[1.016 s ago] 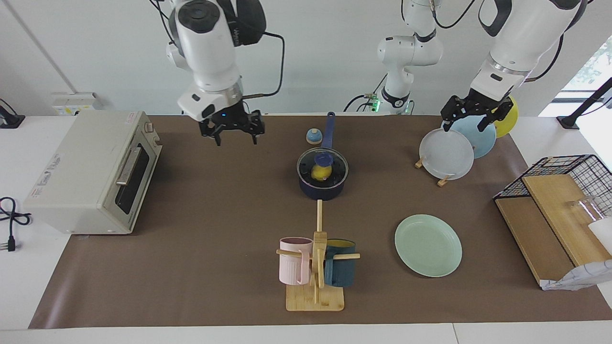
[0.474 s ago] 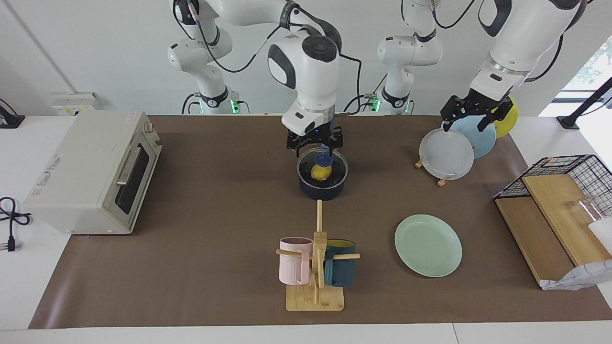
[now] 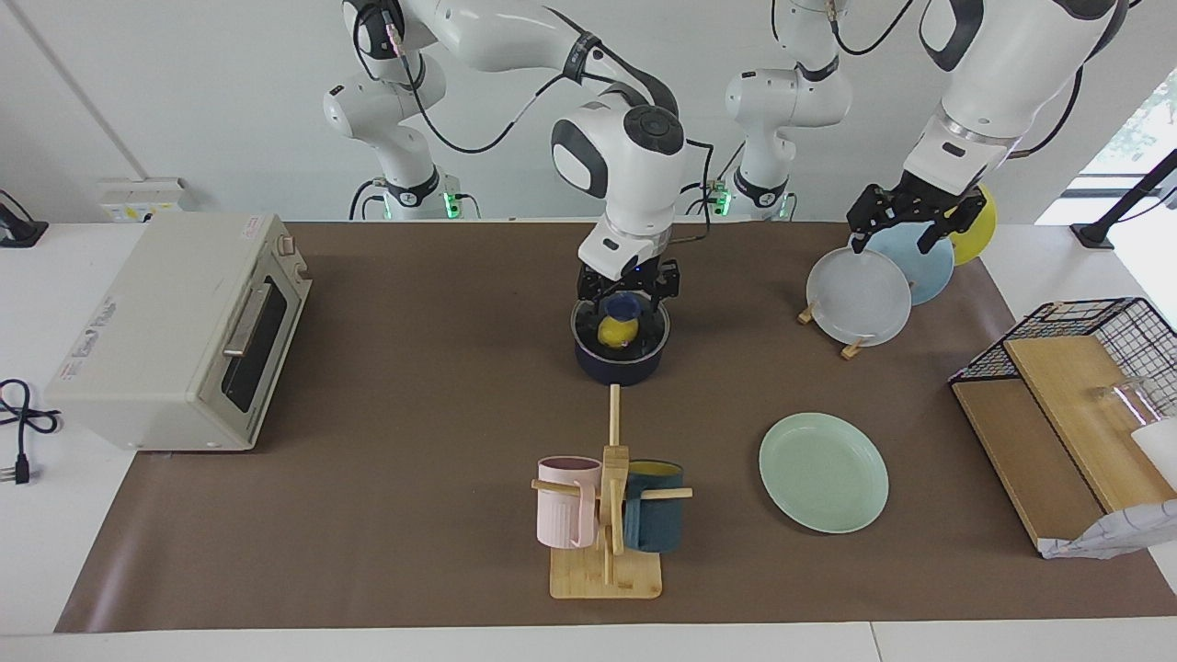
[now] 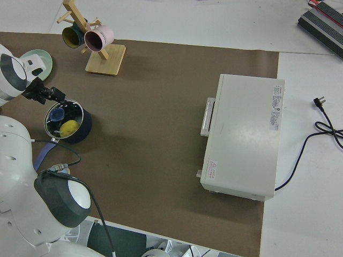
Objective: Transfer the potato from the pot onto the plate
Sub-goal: 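Lift the glass lid up off the saucepan with the right gripper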
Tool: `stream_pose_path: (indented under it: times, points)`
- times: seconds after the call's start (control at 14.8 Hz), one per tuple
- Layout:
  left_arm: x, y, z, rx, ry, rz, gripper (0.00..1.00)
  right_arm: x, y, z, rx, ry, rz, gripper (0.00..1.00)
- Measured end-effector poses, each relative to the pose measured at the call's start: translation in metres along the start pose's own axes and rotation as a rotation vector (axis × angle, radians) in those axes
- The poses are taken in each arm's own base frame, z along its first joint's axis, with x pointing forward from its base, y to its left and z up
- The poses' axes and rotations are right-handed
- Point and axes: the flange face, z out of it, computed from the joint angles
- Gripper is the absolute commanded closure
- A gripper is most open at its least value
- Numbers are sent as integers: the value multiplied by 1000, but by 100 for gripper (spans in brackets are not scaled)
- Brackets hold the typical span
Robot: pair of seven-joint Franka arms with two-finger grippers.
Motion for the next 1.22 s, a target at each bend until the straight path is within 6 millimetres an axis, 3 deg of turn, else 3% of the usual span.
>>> stream_pose_path:
  times: [0.41,0.81,0.95,1.22]
  points:
    - [0,0,0,0,0,-3,0,-28,-3,14,-13,-14,-13,0]
    - [0,0,2,0,3,-9,0,-38,-3,34,18,21,-18,5]
    - [1,0,1,0,11,-10,0,-39,-2,36,18,21,-18,17]
    - [1,0,1,-1,14,-9,0,-40,-1,33,21,25,-18,49]
